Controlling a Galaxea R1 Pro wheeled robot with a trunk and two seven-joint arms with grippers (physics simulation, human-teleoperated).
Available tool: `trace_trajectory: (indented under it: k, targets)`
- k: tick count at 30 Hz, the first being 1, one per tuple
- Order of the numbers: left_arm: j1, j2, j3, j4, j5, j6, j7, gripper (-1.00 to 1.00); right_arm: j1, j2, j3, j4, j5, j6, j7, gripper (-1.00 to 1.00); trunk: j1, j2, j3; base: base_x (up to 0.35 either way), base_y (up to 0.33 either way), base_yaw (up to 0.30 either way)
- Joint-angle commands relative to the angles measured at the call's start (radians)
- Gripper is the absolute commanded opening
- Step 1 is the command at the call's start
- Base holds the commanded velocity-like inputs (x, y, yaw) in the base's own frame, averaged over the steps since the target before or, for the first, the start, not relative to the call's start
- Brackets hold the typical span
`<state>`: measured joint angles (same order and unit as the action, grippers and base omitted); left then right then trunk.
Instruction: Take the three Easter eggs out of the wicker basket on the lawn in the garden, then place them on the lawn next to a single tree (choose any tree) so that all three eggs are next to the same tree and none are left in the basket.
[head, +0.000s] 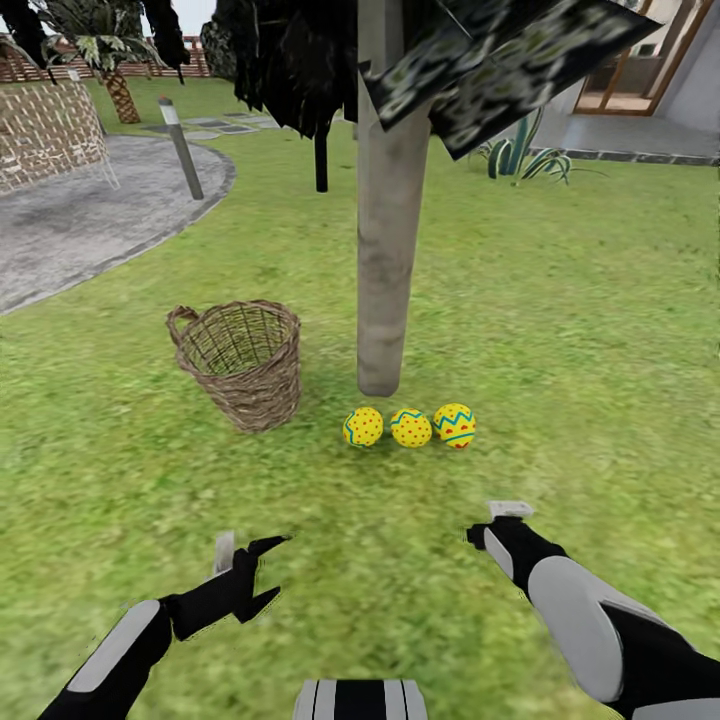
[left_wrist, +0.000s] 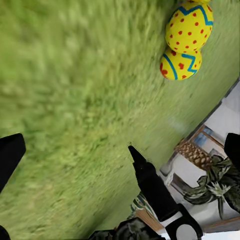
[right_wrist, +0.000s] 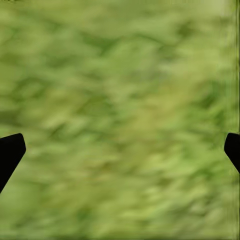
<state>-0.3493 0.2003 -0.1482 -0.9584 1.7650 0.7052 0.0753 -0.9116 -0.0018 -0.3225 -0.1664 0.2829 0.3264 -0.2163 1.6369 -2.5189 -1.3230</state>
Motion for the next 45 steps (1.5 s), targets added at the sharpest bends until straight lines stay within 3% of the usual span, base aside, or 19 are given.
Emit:
trace_trajectory:
  k: [1,4,5,8,11,17,18,19,21,28,45]
  targets:
    - [0.000,0.018,-0.004,0.000,-0.004,0.000,0.011,1.00,0.005,-0.007,-0.006,0.000,0.010,0.006,0.016,1.00,-0.001,0.000,0.003,0.000,0.000,0.000]
    - [0.000,0.047,-0.006,0.002,-0.105,0.001,0.014,1.00,0.029,-0.020,-0.006,-0.001,0.013,0.003,0.101,1.00,-0.002,0.001,0.015,0.000,0.000,0.000]
    - [0.001,0.052,-0.006,0.003,-0.197,0.001,0.015,1.00,0.040,-0.028,-0.005,-0.004,0.014,0.001,0.142,1.00,-0.002,0.001,0.019,0.000,0.000,0.000]
    - [0.003,0.055,-0.005,0.004,-0.296,-0.001,0.015,1.00,0.046,-0.034,-0.003,-0.004,0.015,0.001,0.165,1.00,-0.004,0.002,0.030,0.000,0.000,0.000]
    - [0.007,0.058,-0.001,0.066,-0.335,-0.001,0.013,1.00,0.075,-0.033,-0.003,0.001,0.033,0.000,0.175,1.00,-0.005,0.002,0.042,0.000,0.000,0.000]
    - [0.007,0.057,-0.005,0.105,-0.351,-0.001,0.013,1.00,0.160,-0.032,-0.004,0.002,0.039,-0.061,0.176,1.00,-0.008,0.004,0.065,0.000,0.000,0.000]
    - [0.007,0.057,-0.006,0.106,-0.363,-0.001,0.013,1.00,0.170,-0.032,-0.004,0.002,0.039,-0.071,0.176,1.00,-0.008,0.004,0.069,0.000,0.000,0.000]
    - [0.007,0.056,-0.006,0.108,-0.401,-0.001,0.013,1.00,0.191,-0.031,-0.004,0.002,0.039,-0.082,0.176,1.00,-0.009,0.004,0.073,0.000,0.000,0.000]
    - [0.007,0.054,-0.007,0.110,-0.443,-0.001,0.011,1.00,0.213,-0.031,-0.004,0.002,0.038,-0.099,0.176,1.00,-0.010,0.005,0.081,0.000,0.000,0.000]
    - [0.007,0.053,-0.007,0.114,-0.466,0.002,0.010,1.00,0.268,-0.029,-0.004,0.022,0.041,-0.187,0.175,1.00,-0.013,0.006,0.108,0.000,0.000,0.000]
    - [0.011,0.050,-0.012,0.173,-0.466,0.007,0.012,1.00,0.326,-0.030,-0.004,0.055,0.042,-0.201,0.172,1.00,-0.020,0.010,0.173,0.000,0.000,0.000]
